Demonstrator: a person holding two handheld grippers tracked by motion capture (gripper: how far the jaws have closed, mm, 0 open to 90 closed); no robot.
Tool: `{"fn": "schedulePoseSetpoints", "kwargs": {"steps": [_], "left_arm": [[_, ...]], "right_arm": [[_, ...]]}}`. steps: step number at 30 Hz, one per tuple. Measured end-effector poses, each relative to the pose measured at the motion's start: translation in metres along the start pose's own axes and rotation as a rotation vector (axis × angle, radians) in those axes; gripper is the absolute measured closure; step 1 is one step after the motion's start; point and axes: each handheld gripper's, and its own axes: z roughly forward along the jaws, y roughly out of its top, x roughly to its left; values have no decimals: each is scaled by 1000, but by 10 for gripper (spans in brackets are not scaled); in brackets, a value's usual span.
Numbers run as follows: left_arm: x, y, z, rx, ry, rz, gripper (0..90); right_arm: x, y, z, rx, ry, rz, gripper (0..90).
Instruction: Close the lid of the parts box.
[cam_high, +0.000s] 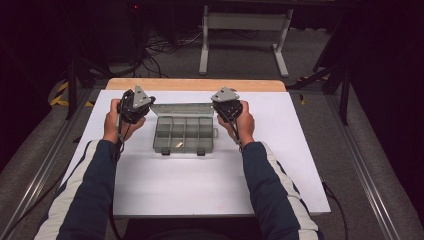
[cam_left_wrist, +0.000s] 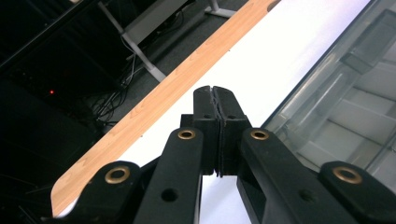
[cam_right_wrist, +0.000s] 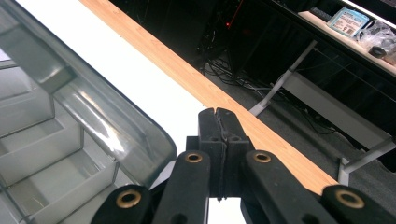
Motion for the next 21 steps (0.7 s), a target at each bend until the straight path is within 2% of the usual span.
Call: {"fn": "schedulePoseSetpoints", "kwargs": {"steps": [14, 21], "left_arm": [[-9, -1, -8, -10, -7, 31, 889], [-16, 0, -10, -21, -27, 53, 879]], "right_arm": [[8, -7, -9, -12, 16, -3, 900], [12, -8, -18, -26, 26, -2, 900]]}}
